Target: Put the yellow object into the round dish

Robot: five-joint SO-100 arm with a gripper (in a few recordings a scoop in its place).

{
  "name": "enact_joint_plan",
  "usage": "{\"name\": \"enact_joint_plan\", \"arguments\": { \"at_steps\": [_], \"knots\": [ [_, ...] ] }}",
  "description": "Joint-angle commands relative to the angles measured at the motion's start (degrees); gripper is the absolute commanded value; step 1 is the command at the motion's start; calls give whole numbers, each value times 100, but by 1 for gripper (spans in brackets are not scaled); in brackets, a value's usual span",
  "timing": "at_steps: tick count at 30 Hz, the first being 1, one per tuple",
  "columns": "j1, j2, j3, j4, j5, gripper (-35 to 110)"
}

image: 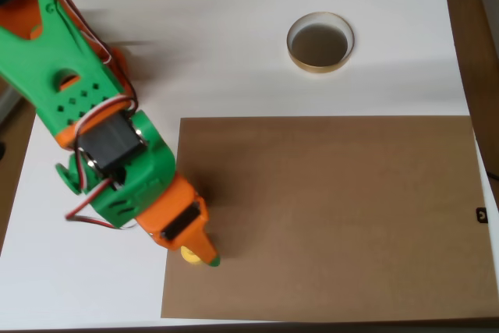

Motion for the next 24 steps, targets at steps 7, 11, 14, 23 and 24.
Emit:
{"name": "enact_joint_plan", "arguments": {
  "at_steps": [7,11,14,23,24],
  "knots": [
    [88,-510,-580,-79,-132,26],
    [158,-738,-712,-123,-167,25],
    [220,-826,-765,-167,-193,24],
    [352,-967,-923,-185,-211,14],
    [352,-967,-923,-185,-202,13]
  ]
}}
